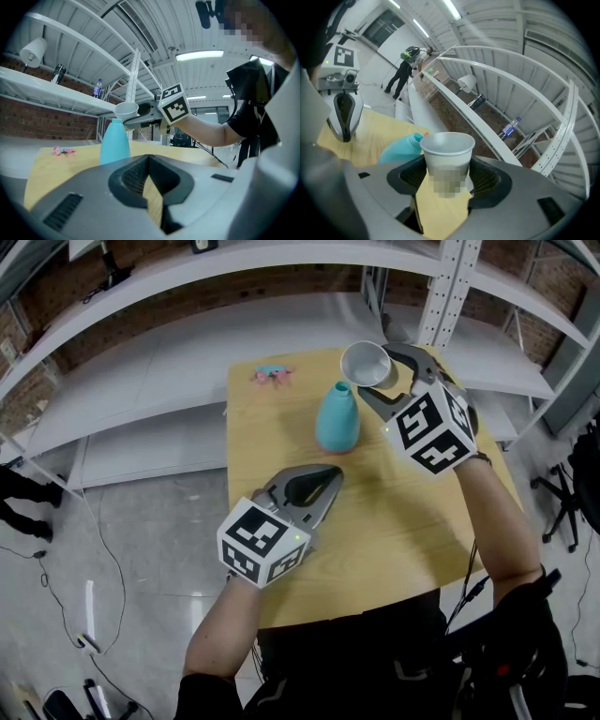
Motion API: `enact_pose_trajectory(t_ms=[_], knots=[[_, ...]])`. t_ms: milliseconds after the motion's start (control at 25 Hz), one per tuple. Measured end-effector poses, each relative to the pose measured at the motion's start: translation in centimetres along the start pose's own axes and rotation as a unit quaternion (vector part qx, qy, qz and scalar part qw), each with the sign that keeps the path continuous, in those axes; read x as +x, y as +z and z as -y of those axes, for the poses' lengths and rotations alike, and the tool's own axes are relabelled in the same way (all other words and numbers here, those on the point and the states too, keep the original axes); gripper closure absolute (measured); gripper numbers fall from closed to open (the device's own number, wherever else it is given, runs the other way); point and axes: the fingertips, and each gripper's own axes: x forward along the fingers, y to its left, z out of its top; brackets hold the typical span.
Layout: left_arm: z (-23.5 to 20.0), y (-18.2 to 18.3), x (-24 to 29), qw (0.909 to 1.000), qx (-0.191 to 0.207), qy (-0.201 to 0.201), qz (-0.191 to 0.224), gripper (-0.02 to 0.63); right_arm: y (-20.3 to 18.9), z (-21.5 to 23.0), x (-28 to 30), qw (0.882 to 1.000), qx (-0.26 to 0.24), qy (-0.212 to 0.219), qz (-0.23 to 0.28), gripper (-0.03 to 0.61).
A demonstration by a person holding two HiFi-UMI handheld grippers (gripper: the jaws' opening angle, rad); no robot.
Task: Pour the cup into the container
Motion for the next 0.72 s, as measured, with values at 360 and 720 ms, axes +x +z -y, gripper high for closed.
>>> enact_pose_trajectory(t_ms=[360, 720], knots=[[-0.1, 0.0, -0.1, 1.0, 0.0, 0.002, 0.0, 0.612, -3.4, 2.0, -0.7, 0.989, 0.143, 0.02, 0.02, 0.291], [0.1, 0.0, -0.1, 1.0, 0.001, -0.009, -0.001, 0.612, -10.5, 4.2, -1.2, 0.956, 0.292, 0.015, 0.015, 0.291]])
